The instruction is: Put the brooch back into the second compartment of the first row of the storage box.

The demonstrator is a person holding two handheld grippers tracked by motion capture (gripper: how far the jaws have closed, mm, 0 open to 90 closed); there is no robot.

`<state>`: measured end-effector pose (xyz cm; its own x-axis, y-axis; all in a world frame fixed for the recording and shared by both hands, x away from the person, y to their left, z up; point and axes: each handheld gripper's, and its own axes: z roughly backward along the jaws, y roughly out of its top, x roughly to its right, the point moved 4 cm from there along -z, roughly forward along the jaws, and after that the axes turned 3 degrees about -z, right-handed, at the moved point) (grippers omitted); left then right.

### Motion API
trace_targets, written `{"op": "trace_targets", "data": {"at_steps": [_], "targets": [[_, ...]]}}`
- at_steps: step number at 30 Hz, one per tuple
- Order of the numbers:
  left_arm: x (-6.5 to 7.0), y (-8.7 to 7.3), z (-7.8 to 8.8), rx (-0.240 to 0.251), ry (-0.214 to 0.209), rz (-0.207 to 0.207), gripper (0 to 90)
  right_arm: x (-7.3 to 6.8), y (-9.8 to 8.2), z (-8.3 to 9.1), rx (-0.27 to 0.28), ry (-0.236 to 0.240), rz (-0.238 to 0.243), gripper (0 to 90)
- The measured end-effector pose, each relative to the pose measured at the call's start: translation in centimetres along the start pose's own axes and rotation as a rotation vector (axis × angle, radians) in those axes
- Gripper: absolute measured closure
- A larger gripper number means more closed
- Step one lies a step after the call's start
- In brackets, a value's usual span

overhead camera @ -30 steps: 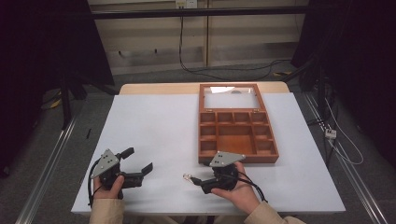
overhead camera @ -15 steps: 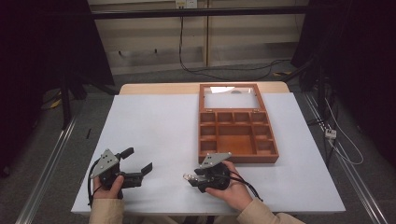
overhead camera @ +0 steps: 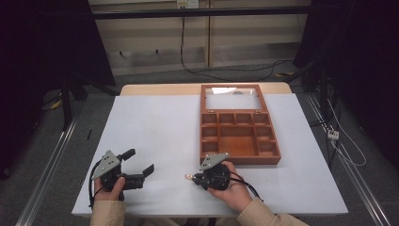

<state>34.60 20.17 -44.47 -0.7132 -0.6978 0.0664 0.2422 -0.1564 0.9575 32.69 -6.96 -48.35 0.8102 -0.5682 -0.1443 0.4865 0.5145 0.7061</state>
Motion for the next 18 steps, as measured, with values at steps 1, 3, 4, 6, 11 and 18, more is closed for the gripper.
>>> {"op": "trace_targets", "data": {"at_steps": [1, 3, 4, 6, 11, 18], "targets": [[0.0, 0.0, 0.0, 0.001, -0.001, 0.001, 3.7, 0.0, 0.0, 0.0, 0.002, 0.003, -0.003, 80.8], [0.0, 0.0, 0.0, 0.001, 0.000, 0.000, 3.7, 0.1, 0.0, 0.1, 0.004, 0.023, -0.020, 80.8], [0.0, 0.0, 0.0, 0.000, 0.000, 0.002, 3.7, 0.1, 0.0, 0.2, 0.007, 0.031, -0.024, 80.8], [0.0, 0.0, 0.1, -0.001, 0.000, 0.001, 3.8, 0.2, 0.1, 0.4, 0.011, 0.027, -0.023, 80.8], [0.0, 0.0, 0.1, 0.001, 0.000, 0.000, 3.7, 0.6, 0.3, 1.0, 0.030, 0.040, -0.041, 80.8], [0.0, 0.0, 0.0, 0.001, -0.002, -0.001, 3.7, 1.0, 0.8, 1.9, 0.044, 0.054, -0.058, 80.8]]}}
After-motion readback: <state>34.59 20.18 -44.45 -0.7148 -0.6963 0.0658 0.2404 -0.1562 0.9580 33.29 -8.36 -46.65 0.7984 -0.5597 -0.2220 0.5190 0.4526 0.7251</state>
